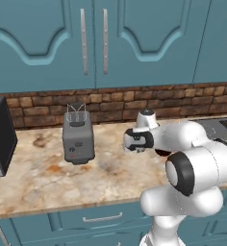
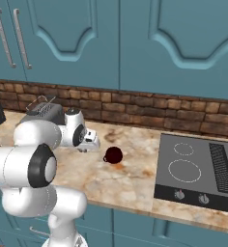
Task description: Clear the mugs and bowl far away from the sink.
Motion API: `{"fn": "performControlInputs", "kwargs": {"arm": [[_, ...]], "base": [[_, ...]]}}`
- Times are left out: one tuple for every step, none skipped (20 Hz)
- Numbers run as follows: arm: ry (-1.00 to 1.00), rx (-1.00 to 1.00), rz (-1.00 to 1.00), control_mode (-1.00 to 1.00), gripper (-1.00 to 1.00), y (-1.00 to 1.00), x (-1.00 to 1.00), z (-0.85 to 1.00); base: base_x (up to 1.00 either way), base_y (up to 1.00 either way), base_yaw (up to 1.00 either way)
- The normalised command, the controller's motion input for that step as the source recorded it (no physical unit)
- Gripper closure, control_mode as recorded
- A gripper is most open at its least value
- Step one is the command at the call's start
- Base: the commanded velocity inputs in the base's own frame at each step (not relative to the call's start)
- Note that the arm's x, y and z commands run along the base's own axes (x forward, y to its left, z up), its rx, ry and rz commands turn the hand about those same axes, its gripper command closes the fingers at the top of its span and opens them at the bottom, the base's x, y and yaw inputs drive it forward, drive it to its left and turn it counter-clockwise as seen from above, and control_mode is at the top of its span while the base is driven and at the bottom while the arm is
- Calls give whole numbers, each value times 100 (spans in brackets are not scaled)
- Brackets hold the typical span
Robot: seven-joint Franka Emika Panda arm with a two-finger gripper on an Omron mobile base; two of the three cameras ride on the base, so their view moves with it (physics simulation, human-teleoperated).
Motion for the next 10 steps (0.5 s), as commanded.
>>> {"fn": "performControlInputs", "kwargs": {"arm": [[0, 0, 0, -100, 100, 0, 41, -28], [0, 0, 0, -100, 100, 0, 44, -31], [0, 0, 0, -100, 100, 0, 45, -32], [0, 0, 0, -100, 100, 0, 44, -33], [0, 0, 0, -100, 100, 0, 44, -36], [0, 0, 0, -100, 100, 0, 41, -36], [0, 0, 0, -100, 100, 0, 38, -40], [0, 0, 0, -100, 100, 0, 34, -41], [0, 0, 0, -100, 100, 0, 27, -40], [0, 0, 0, -100, 100, 0, 24, -38]], "base": [[0, 0, 0], [0, 0, 0], [0, 0, 0], [0, 0, 0], [0, 0, 0], [0, 0, 0], [0, 0, 0], [0, 0, 0], [0, 0, 0], [0, 0, 0]]}}
